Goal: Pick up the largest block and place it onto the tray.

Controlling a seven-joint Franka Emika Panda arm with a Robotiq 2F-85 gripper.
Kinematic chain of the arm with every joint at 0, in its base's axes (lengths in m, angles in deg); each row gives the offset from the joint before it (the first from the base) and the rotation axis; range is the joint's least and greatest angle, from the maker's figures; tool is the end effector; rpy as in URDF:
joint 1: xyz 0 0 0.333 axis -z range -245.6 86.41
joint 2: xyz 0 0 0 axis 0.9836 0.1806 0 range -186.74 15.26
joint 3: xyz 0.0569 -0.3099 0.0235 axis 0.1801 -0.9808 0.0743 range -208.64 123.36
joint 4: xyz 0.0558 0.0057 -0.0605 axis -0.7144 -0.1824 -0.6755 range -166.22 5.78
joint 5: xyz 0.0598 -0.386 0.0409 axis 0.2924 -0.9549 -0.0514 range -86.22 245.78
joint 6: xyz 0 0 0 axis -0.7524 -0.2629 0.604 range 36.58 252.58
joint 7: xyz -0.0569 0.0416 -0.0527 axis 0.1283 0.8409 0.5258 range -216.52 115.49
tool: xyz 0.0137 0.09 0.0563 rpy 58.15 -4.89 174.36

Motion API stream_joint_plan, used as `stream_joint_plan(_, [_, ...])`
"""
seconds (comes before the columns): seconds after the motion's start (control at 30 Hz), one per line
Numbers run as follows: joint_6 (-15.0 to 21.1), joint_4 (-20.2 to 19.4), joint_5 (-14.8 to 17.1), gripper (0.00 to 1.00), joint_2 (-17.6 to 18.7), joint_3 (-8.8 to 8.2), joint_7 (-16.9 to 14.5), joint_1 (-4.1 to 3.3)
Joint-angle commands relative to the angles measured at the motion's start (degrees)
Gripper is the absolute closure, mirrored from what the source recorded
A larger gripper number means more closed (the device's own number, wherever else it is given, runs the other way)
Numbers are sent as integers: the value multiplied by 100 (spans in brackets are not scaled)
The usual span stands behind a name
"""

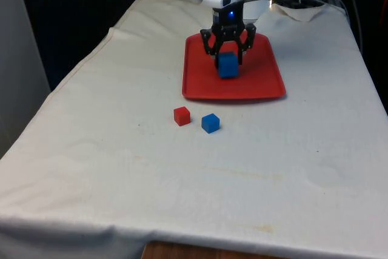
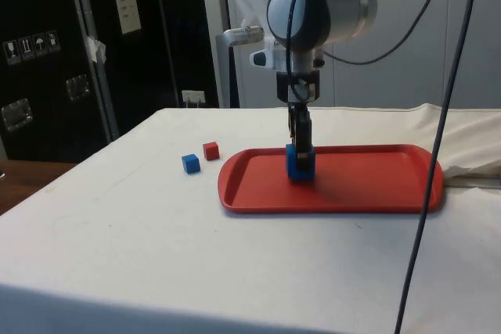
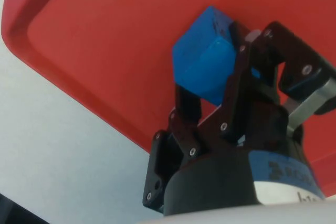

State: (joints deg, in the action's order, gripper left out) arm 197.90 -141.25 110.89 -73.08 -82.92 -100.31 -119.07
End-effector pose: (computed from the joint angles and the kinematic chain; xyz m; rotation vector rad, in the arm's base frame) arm 0.4198 -0.0458 0.1901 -3.0660 -0.5525 -0.0677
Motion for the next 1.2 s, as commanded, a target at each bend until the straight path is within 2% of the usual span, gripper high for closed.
stream_joint_plan(0.0, [23,-6,11,75,-6,11,-6,6])
stream_joint_plan(0.1, [23,-6,11,45,0,23,0,23])
stream_joint_plan(0.13, [17,0,11,25,0,34,0,29])
stream_joint_plan(0.2, [17,0,11,6,6,40,0,34])
stream_joint_plan(0.23, [17,0,11,0,6,46,0,40])
stream_joint_plan(0.57, [0,69,0,0,-6,63,0,86])
stream_joint_plan(1.17, [-103,498,-57,0,-212,40,34,178])
